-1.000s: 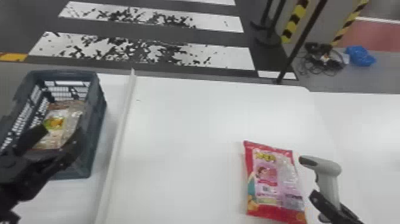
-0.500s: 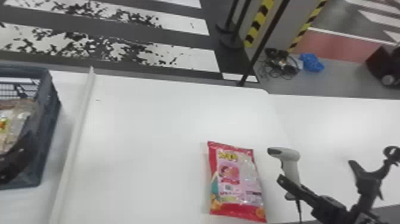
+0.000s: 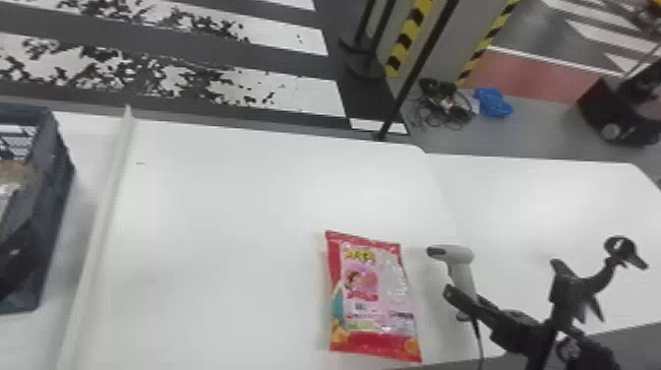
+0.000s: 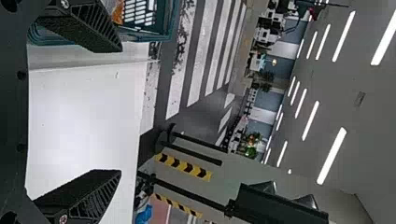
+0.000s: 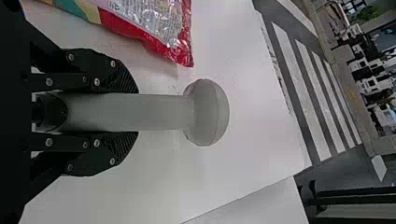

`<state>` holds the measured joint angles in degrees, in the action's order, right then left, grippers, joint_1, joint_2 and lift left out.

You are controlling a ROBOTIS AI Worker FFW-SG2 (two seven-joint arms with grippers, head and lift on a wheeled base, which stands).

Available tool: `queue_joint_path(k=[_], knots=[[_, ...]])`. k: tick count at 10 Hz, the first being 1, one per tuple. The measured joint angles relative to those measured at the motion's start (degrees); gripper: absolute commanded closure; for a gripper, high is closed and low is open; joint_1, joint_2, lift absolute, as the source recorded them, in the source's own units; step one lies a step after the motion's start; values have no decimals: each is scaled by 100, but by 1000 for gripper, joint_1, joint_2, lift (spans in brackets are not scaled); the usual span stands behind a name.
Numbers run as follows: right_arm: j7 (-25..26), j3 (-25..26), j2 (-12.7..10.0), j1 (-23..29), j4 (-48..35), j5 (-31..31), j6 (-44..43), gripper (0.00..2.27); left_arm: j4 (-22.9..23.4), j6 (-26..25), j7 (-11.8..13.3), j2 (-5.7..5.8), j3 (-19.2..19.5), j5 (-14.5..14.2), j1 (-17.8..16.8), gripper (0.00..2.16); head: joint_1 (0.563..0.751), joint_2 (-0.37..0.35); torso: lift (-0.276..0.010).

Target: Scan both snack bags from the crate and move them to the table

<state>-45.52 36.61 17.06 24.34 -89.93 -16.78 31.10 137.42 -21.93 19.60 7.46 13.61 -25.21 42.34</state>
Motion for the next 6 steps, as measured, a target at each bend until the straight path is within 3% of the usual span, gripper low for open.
queue_joint_path(k=[3, 4, 6], knots=[[41, -332, 206, -320, 739, 372, -626, 2172, 224, -1, -2, 9, -7, 16, 178, 66, 695, -350, -87], [112, -392, 278, -367, 945, 428, -873, 1909, 267, -1, -7, 10, -4, 18, 213, 66, 695, -350, -87], [153, -412, 352, -360, 1109, 474, -1199, 97, 293, -1, -9, 3, -14, 38, 252, 66, 695, -350, -87]])
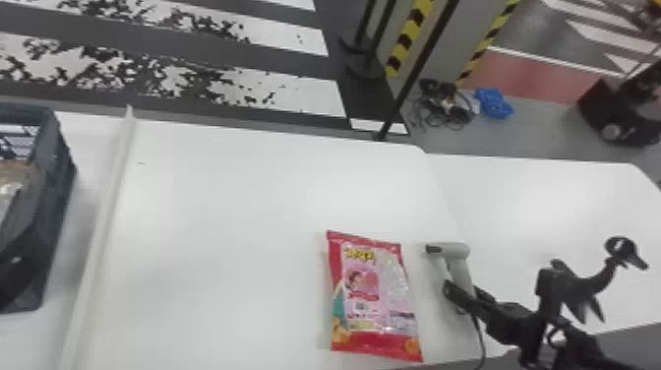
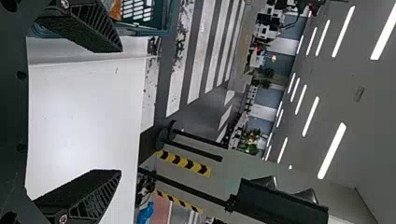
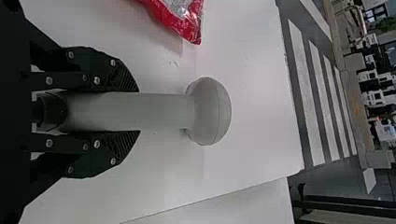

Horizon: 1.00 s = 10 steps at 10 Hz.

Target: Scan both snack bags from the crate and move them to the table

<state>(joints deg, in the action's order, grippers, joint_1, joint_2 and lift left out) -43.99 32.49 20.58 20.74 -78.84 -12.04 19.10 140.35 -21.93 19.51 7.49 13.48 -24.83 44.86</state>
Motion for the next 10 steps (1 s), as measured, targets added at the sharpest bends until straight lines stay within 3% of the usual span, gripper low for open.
queue_joint_path(k=[3, 5, 7, 8, 10], knots=[[-4, 83, 1, 109, -121, -39, -137, 39, 1, 0, 0, -2, -71, 48, -22, 66, 695, -350, -87], [-17, 337, -61, 456, -824, -342, 130, 46, -27, 0, 0, 0, -78, 57, -42, 66, 695, -350, -87], [-448, 713, -219, 917, -2137, -745, 1510, 63, -62, 0, 0, 12, -74, 57, -85, 66, 695, -350, -87], [-838, 858, -243, 975, -2674, -890, 2661, 63, -79, -6, 3, 19, -73, 59, -113, 66, 695, -350, -87], [-1226, 707, -95, 913, -3068, -954, 4101, 63, -112, -18, 12, 30, -76, 65, -142, 66, 695, -350, -87]])
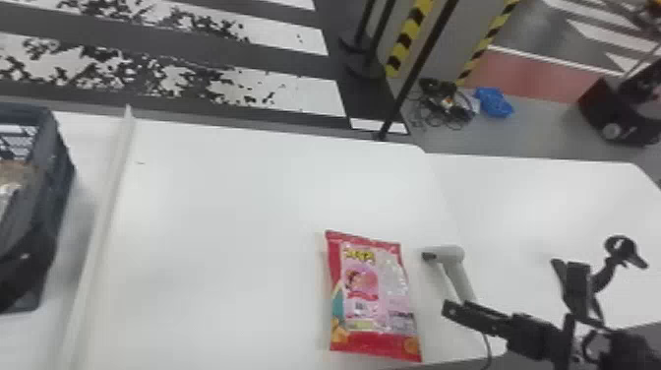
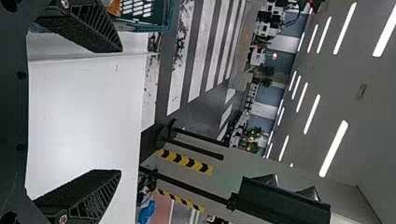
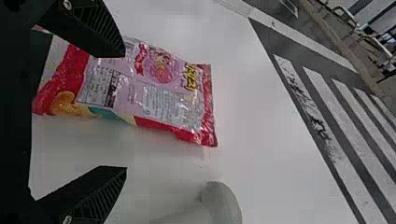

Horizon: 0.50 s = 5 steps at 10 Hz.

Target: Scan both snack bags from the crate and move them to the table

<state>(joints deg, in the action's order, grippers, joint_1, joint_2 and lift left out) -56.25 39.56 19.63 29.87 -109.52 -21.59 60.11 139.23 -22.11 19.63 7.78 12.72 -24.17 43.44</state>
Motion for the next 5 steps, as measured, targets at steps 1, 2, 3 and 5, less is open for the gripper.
queue_joint_path(k=[1, 2, 3, 5], knots=[[-23, -256, 98, -38, -25, 82, 254, 63, -12, 0, 25, 9, 7, -4, 1, 66, 695, -329, -87], [-23, -525, 126, -111, 7, 257, 284, 63, -21, 0, 51, 13, 36, -7, 24, 66, 695, -305, -87], [-26, -783, 132, -218, 123, 459, 223, 63, -23, 0, 69, 16, 57, -8, 54, 66, 695, -295, -87], [-24, -1231, 143, -449, 557, 732, -136, 60, -14, 8, 85, 17, 70, -8, 113, 66, 695, -263, -87]])
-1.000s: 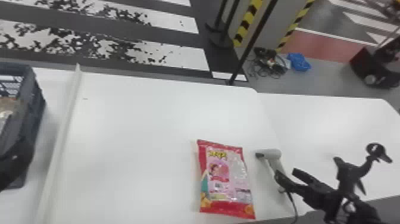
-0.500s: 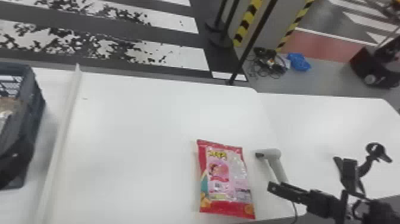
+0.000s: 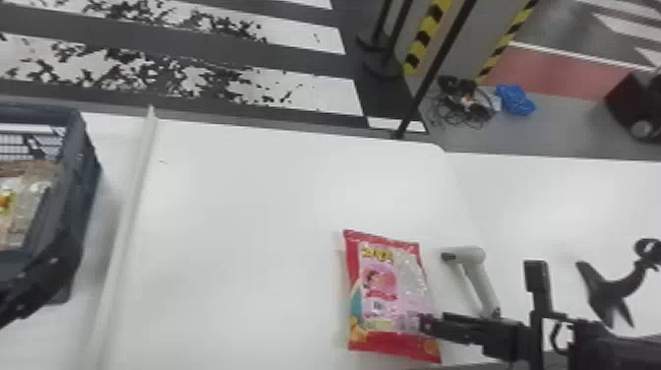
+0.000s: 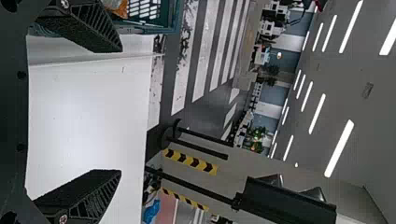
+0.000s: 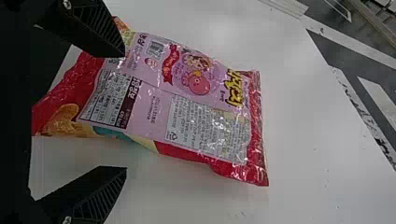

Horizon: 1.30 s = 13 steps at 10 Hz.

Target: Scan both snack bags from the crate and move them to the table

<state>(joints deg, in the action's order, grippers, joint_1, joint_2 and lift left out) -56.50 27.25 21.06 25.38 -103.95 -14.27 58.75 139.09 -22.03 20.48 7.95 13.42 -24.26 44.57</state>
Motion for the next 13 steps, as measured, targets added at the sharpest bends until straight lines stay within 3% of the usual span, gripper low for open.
queue_joint_path(k=[2, 3, 4, 5, 8, 13], knots=[[-9, -296, 17, -191, 339, 94, -270, 100, 21, 9, 0, -4, -6, 0, 34, 66, 695, -239, -87], [-10, -446, 23, -284, 485, 144, -393, 680, 27, 9, 0, -10, -21, 1, 49, 66, 695, -233, -87], [-48, -560, 34, -351, 606, 192, -471, 1946, 27, 9, 0, -19, -40, 9, 63, 66, 695, -224, -87], [-114, -682, 45, -417, 756, 265, -605, 2219, 26, 9, 0, -27, -52, 19, 79, 66, 695, -216, -87], [-276, -626, 46, -237, 801, 226, -1277, 2240, -1, 9, 0, -38, -75, 29, 95, 66, 695, -216, -87], [-266, -47, 33, 192, -152, -469, -928, 2240, -272, -8, -10, -10, -129, 69, -111, 66, 695, -216, -87]])
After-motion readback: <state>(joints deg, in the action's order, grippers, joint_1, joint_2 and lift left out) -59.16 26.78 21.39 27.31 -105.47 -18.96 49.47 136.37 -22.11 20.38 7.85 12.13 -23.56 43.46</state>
